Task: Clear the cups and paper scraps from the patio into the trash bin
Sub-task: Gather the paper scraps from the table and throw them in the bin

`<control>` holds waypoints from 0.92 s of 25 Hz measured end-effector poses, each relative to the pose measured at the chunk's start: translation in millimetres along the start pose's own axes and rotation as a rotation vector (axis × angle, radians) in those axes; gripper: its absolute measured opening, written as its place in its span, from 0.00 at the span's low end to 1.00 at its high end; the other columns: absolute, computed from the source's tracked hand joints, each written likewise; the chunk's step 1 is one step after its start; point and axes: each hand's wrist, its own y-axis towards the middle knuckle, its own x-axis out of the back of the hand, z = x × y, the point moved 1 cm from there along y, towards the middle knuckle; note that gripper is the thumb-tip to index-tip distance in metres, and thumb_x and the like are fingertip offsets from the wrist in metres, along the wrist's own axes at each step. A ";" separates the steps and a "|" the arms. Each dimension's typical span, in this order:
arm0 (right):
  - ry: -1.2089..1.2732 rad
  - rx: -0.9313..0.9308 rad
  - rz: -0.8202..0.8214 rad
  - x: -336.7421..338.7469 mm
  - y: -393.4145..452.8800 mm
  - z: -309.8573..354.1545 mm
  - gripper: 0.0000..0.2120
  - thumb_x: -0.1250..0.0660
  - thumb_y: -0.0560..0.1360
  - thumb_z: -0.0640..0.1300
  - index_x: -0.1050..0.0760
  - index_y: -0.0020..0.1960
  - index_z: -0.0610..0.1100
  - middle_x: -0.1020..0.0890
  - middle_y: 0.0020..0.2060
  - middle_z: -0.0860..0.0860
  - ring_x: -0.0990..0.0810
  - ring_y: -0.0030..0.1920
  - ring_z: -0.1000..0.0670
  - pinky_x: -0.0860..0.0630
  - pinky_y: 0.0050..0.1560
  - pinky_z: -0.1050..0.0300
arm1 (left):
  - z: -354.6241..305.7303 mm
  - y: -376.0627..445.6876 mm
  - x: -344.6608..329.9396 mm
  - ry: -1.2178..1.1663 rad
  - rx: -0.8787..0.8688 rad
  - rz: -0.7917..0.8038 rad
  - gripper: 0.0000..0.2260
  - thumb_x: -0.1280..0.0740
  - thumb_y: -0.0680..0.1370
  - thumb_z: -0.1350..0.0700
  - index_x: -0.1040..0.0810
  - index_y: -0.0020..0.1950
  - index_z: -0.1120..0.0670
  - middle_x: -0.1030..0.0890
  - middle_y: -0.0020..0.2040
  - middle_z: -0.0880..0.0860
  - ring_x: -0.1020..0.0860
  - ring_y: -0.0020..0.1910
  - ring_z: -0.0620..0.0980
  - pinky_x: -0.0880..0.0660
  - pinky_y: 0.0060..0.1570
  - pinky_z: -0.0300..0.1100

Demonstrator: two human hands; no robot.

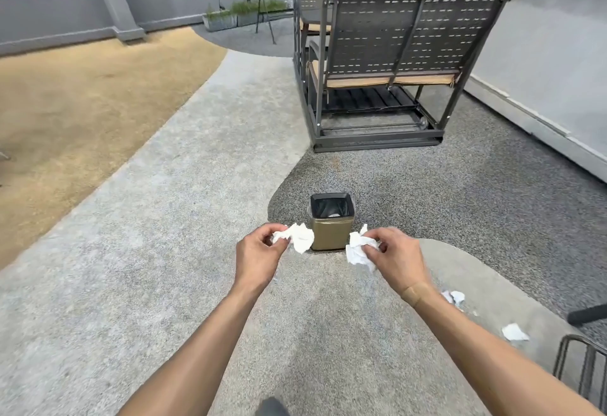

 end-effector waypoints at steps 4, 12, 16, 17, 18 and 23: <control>0.023 -0.036 -0.014 -17.6 56.5 -6.8 0.08 0.27 0.72 0.45 0.19 0.51 0.51 0.20 0.44 0.56 0.24 0.38 0.58 0.25 0.44 0.59 | 5.7 67.0 -20.1 0.004 0.018 0.036 0.09 0.25 0.72 0.59 0.17 0.45 0.44 0.25 0.26 0.38 0.34 0.24 0.40 0.39 0.23 0.33; 0.041 -0.112 -0.039 -63.5 204.4 -2.3 0.09 0.27 0.72 0.44 0.19 0.51 0.52 0.19 0.45 0.57 0.24 0.38 0.60 0.30 0.42 0.62 | 9.0 236.1 -55.7 0.008 0.027 0.173 0.11 0.26 0.73 0.59 0.18 0.45 0.42 0.24 0.27 0.38 0.33 0.22 0.38 0.39 0.20 0.32; 0.034 -0.159 -0.071 -83.4 272.9 -3.2 0.09 0.26 0.71 0.45 0.19 0.51 0.52 0.18 0.46 0.56 0.23 0.39 0.57 0.26 0.45 0.59 | 7.9 311.3 -74.2 0.045 0.013 0.233 0.11 0.26 0.74 0.58 0.19 0.45 0.41 0.23 0.28 0.37 0.33 0.20 0.39 0.39 0.19 0.31; 0.035 -0.179 -0.080 -87.4 287.7 -6.5 0.09 0.26 0.71 0.45 0.19 0.51 0.52 0.17 0.46 0.56 0.23 0.40 0.56 0.25 0.46 0.58 | 9.1 329.1 -80.9 0.044 0.019 0.250 0.11 0.26 0.74 0.59 0.19 0.45 0.41 0.23 0.28 0.37 0.33 0.20 0.39 0.39 0.19 0.31; 0.031 -0.189 -0.085 -90.4 300.1 -10.4 0.09 0.26 0.71 0.44 0.18 0.51 0.52 0.17 0.47 0.56 0.23 0.39 0.56 0.25 0.47 0.57 | 9.9 344.2 -86.9 0.035 0.026 0.265 0.11 0.27 0.74 0.59 0.19 0.46 0.42 0.23 0.27 0.38 0.34 0.20 0.39 0.39 0.19 0.31; 0.047 -0.237 -0.082 -105.8 364.6 -40.8 0.09 0.26 0.70 0.43 0.19 0.48 0.53 0.17 0.46 0.56 0.25 0.36 0.60 0.25 0.46 0.55 | 15.4 410.4 -126.2 0.053 0.065 0.283 0.09 0.26 0.74 0.59 0.17 0.49 0.46 0.22 0.28 0.41 0.33 0.21 0.39 0.37 0.21 0.32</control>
